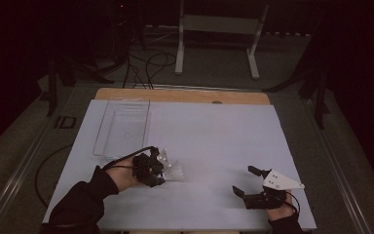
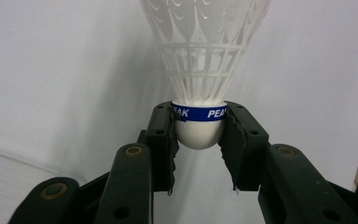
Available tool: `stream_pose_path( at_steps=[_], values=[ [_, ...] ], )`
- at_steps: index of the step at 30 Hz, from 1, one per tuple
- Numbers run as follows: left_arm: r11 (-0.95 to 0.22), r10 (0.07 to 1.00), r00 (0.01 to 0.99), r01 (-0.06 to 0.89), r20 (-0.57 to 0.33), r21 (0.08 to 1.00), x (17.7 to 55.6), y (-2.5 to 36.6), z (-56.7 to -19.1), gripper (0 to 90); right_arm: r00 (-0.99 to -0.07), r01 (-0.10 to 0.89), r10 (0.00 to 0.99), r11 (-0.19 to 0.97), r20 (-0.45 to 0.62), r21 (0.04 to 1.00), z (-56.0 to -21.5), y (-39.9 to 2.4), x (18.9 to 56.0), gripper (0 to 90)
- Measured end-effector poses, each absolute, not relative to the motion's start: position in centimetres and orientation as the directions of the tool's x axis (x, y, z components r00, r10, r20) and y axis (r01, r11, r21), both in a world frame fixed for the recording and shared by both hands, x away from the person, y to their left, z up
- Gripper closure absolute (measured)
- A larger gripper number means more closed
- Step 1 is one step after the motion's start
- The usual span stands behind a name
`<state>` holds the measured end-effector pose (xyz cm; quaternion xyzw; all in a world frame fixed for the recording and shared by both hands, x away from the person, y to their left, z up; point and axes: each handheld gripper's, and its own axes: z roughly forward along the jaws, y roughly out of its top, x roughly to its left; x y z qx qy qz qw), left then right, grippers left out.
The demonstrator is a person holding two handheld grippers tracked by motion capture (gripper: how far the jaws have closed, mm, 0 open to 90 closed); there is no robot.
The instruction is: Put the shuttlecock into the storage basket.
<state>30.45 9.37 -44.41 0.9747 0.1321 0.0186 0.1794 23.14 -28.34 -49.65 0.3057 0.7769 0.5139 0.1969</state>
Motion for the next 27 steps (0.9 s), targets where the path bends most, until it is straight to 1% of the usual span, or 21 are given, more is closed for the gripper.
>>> stream_pose_path(
  at_steps=[11, 14, 16, 22, 25, 27],
  values=[
    [-0.904, 0.269, 0.962, 0.267, -0.042, 0.335, 30.7, 9.4, -42.7, 66.4, -0.735, 0.274, 0.678, 0.283, 0.010, 0.919, -49.7, -28.3, 23.1, 9.0],
    [-0.906, 0.259, 0.965, 0.256, -0.036, 0.337, 30.7, 9.4, -42.2, 66.4, -0.734, 0.275, 0.679, 0.283, 0.010, 0.919, -49.7, -28.4, 23.2, 9.0],
    [-0.899, 0.259, 0.965, 0.257, -0.044, 0.355, 30.8, 9.5, -41.7, 66.4, -0.734, 0.275, 0.679, 0.282, 0.011, 0.919, -49.7, -28.4, 23.2, 9.0],
    [-0.897, 0.271, 0.961, 0.269, -0.044, 0.349, 30.9, 9.6, -40.7, 66.4, -0.734, 0.274, 0.679, 0.282, 0.010, 0.919, -49.7, -28.3, 23.2, 9.0],
    [-0.904, 0.255, 0.966, 0.253, -0.041, 0.346, 31.0, 9.6, -40.2, 66.4, -0.734, 0.274, 0.679, 0.281, 0.011, 0.920, -49.7, -28.4, 23.2, 9.0],
    [-0.900, 0.262, 0.964, 0.261, -0.043, 0.348, 31.1, 9.6, -39.9, 66.4, -0.734, 0.274, 0.679, 0.281, 0.011, 0.920, -49.7, -28.3, 23.2, 9.0]
  ],
)
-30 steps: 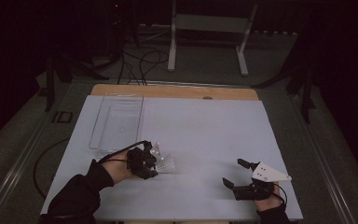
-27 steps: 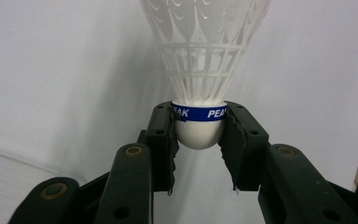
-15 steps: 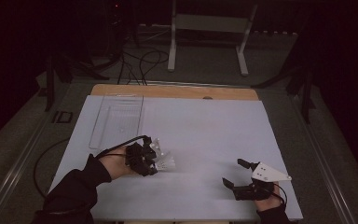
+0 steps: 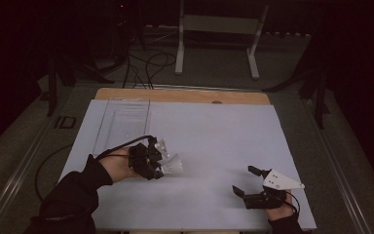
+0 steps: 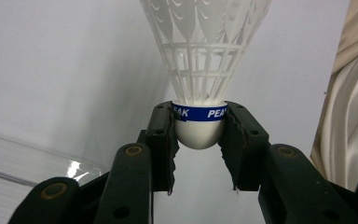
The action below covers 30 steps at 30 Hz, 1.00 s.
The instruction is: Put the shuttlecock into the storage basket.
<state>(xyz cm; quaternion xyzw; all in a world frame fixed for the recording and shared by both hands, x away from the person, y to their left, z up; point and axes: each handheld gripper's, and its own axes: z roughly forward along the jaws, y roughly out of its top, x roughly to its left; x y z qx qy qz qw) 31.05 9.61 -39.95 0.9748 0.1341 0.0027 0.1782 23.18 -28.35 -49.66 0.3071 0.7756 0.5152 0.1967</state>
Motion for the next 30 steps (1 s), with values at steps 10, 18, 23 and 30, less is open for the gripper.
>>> stream_pose_path(
  at_steps=[10, 18, 23, 30],
  values=[
    [-0.903, 0.258, 0.965, 0.256, -0.043, 0.344, 31.2, 9.6, -39.0, 66.4, -0.733, 0.273, 0.680, 0.278, 0.012, 0.921, -49.6, -28.4, 23.2, 9.0],
    [-0.896, 0.267, 0.963, 0.266, -0.048, 0.355, 31.4, 10.2, -38.0, 66.4, -0.733, 0.270, 0.680, 0.282, 0.006, 0.921, -49.6, -28.4, 23.2, 9.0],
    [-0.895, 0.269, 0.962, 0.266, -0.042, 0.359, 31.6, 10.5, -37.5, 66.4, -0.734, 0.268, 0.679, 0.282, 0.006, 0.921, -49.6, -28.4, 23.1, 9.0],
    [-0.886, 0.278, 0.960, 0.271, -0.036, 0.376, 31.7, 11.2, -36.9, 66.4, -0.733, 0.268, 0.680, 0.283, 0.004, 0.921, -49.6, -28.4, 23.1, 9.0]
  ],
)
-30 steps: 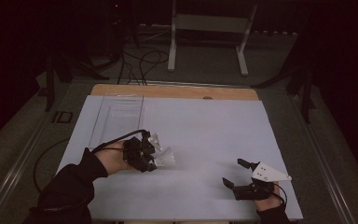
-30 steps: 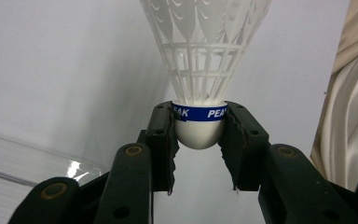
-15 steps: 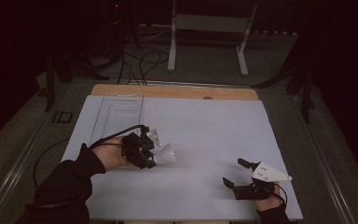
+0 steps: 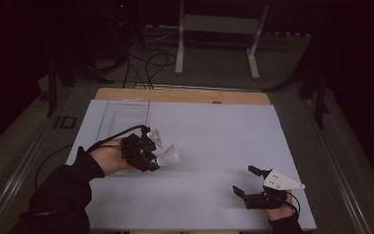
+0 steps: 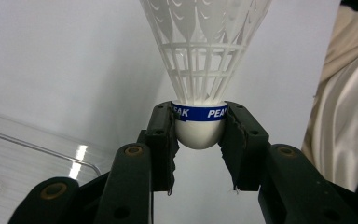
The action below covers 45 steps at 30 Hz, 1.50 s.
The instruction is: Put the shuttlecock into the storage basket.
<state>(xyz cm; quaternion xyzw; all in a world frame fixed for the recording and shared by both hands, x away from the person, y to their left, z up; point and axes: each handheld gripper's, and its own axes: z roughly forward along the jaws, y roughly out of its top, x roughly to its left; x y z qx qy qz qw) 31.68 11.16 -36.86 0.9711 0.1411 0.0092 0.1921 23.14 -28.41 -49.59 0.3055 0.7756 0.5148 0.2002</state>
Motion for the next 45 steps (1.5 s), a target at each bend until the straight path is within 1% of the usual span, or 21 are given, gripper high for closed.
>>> stream_pose_path(
  at_steps=[6, 10, 15, 28, 45],
  values=[
    [-0.878, 0.293, 0.956, 0.283, -0.035, 0.386, 31.8, 11.6, -36.2, 66.3, -0.731, 0.269, 0.683, 0.284, 0.003, 0.920, -49.6, -28.4, 23.1, 9.0],
    [-0.881, 0.289, 0.957, 0.275, -0.024, 0.384, 31.9, 11.9, -36.1, 66.3, -0.732, 0.269, 0.681, 0.286, 0.003, 0.920, -49.6, -28.4, 23.1, 9.0],
    [-0.874, 0.298, 0.954, 0.286, -0.031, 0.392, 31.9, 12.3, -36.0, 66.3, -0.732, 0.271, 0.681, 0.285, 0.004, 0.920, -49.6, -28.4, 23.1, 9.0],
    [-0.856, 0.352, 0.936, 0.328, -0.015, 0.400, 32.4, 14.3, -35.2, 66.3, -0.732, 0.273, 0.682, 0.282, 0.008, 0.920, -49.5, -28.4, 23.1, 9.0],
    [-0.831, 0.403, 0.915, 0.376, -0.021, 0.409, 32.7, 16.5, -35.0, 66.3, -0.733, 0.274, 0.681, 0.285, 0.008, 0.919, -49.6, -28.3, 23.1, 9.0]
  ],
)
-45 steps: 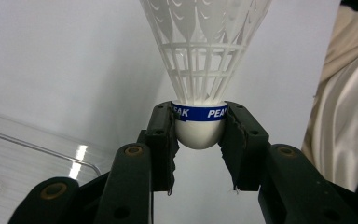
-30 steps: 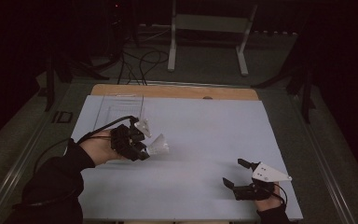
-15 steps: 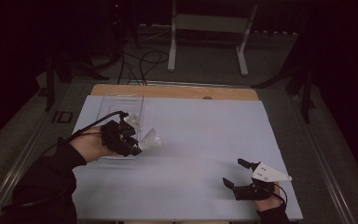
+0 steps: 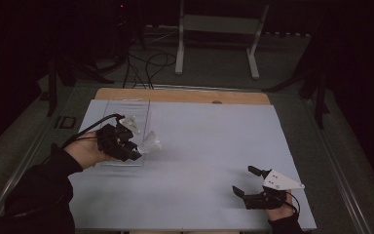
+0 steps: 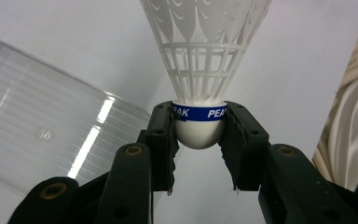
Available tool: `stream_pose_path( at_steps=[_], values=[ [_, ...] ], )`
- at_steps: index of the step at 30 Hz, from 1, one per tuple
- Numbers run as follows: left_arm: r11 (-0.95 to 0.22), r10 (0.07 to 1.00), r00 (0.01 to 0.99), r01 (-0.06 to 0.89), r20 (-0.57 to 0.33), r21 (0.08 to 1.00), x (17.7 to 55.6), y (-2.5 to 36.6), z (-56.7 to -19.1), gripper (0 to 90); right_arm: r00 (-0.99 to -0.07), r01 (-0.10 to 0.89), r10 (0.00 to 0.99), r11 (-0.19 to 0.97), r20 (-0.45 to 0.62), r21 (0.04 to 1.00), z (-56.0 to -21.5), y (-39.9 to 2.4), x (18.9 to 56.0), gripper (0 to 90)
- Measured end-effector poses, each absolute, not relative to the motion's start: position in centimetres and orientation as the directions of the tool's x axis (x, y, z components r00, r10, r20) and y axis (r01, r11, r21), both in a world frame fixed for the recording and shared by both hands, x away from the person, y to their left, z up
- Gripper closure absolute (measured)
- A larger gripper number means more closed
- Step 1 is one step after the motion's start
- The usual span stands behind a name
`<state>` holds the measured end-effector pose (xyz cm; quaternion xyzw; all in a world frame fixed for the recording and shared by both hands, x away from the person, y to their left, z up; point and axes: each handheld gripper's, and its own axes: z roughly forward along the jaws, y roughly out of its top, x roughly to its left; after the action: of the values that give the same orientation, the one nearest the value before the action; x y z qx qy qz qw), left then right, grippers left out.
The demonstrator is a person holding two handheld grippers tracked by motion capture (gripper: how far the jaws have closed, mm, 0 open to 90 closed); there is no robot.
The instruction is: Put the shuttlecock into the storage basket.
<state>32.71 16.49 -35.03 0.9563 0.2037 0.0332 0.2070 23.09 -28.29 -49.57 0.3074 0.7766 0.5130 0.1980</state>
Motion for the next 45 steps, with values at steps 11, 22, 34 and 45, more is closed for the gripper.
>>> stream_pose_path(
  at_steps=[11, 22, 34, 45],
  values=[
    [-0.804, 0.456, 0.890, 0.415, -0.006, 0.426, 33.1, 17.8, -34.7, 66.3, -0.736, 0.275, 0.677, 0.283, 0.012, 0.919, -49.6, -28.3, 23.1, 9.0],
    [-0.781, 0.505, 0.863, 0.456, 0.002, 0.427, 33.5, 19.0, -34.5, 66.3, -0.736, 0.278, 0.677, 0.282, 0.015, 0.918, -49.7, -28.3, 23.2, 9.0],
    [-0.751, 0.545, 0.838, 0.491, -0.005, 0.441, 34.0, 20.6, -34.4, 66.3, -0.735, 0.279, 0.678, 0.283, 0.015, 0.918, -49.7, -28.2, 23.1, 9.0],
    [-0.719, 0.592, 0.806, 0.541, -0.023, 0.436, 34.5, 22.4, -34.8, 66.3, -0.736, 0.275, 0.677, 0.287, 0.009, 0.918, -49.6, -28.2, 23.1, 9.0]
  ],
)
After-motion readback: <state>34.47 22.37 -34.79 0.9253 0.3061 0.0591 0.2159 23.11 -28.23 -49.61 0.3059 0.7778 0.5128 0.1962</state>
